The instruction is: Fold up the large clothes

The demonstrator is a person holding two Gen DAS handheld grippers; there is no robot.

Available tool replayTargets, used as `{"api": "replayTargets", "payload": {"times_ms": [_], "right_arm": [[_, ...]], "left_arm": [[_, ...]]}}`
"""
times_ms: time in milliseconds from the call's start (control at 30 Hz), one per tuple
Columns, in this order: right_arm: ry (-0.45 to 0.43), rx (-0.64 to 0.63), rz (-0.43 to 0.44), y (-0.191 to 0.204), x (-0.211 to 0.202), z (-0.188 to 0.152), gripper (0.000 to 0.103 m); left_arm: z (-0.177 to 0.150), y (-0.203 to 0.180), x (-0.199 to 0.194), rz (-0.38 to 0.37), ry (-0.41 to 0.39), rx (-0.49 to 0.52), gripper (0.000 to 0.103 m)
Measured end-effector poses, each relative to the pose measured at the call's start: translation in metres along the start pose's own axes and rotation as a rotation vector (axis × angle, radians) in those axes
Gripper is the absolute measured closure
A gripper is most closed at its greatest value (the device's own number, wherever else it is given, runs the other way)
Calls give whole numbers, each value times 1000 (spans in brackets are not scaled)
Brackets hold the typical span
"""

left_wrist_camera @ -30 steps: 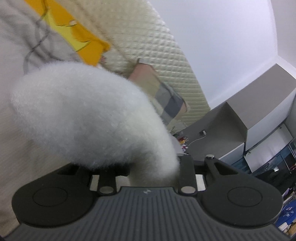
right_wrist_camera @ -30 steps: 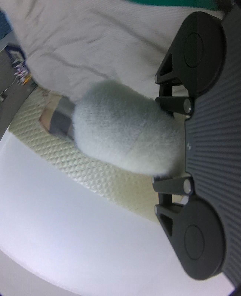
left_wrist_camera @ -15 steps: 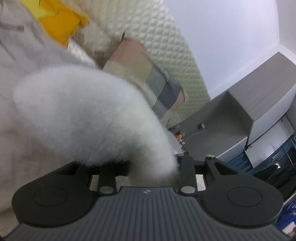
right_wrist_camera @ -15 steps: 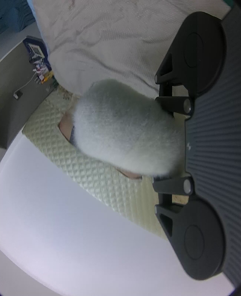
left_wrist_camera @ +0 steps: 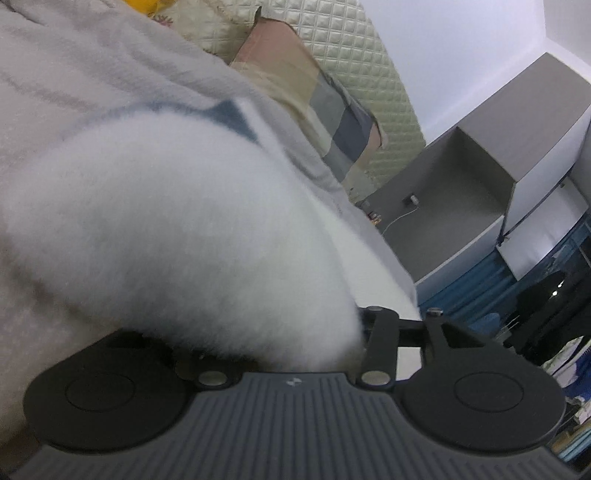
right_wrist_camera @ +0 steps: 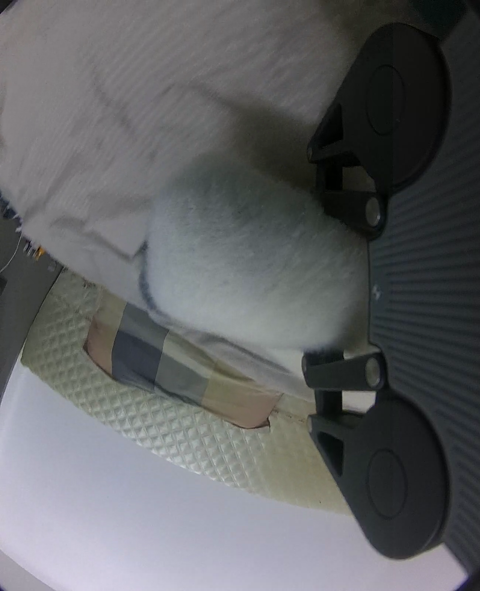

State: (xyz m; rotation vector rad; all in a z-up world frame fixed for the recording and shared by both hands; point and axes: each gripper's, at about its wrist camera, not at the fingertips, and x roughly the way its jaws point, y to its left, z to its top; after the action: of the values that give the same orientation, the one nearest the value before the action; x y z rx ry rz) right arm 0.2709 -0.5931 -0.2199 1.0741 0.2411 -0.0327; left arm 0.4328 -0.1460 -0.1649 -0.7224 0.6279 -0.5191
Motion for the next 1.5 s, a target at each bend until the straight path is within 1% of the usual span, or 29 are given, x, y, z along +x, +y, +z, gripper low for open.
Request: {"api": "replayTargets", "payload": {"times_ms": [100,167,233,333,400,467,567,700,833,933,967,1033,1133,1267,1367,1500], "right_arm": [[19,16,-19,1,-3,-5,48],[32,28,-32,4,-3,0,48],[43,25,-56,8,-10,-2,48],[42,-1,-102,19,-31,-8,48],[26,-31,-128,27,-53,-13,48],[17,-77,-148,40,-73,-16,48],[-4,-150,-131,62,-104,-18,48],[-28,-232,-102,102,-145,-17,48],[-53,-318,-52,147,-188,-20,48],[-68,-376,-10,179,-221,-25,48],[-71,-399,5,190,-234,-29,48],[-76,-440,22,206,-254,-34,48],[-76,-476,40,226,-285,-46,48],[-75,-545,47,243,-321,-63,48],[-66,-595,42,250,-342,-78,48],[-52,-670,26,256,-365,-106,48]], "left_arm": [[0,-8,-4,37,7,-2,47],[-1,-12,-15,63,6,-51,44],[-7,-21,-36,80,8,-60,42],[-7,-31,-59,121,18,-75,42],[-6,-39,-77,140,14,-64,42],[-5,-55,-96,177,23,-9,42],[-6,-90,-132,209,21,111,42],[-10,-142,-176,204,16,256,42],[-14,-190,-219,196,0,369,42],[-20,-229,-252,215,-6,464,42],[-24,-242,-266,215,-16,509,42],[-30,-265,-292,213,-25,566,42],[-43,-295,-335,213,-44,628,42],[-65,-324,-393,215,-56,707,42],[-82,-336,-432,217,-74,730,42],[-105,-342,-475,227,-103,750,41]]}}
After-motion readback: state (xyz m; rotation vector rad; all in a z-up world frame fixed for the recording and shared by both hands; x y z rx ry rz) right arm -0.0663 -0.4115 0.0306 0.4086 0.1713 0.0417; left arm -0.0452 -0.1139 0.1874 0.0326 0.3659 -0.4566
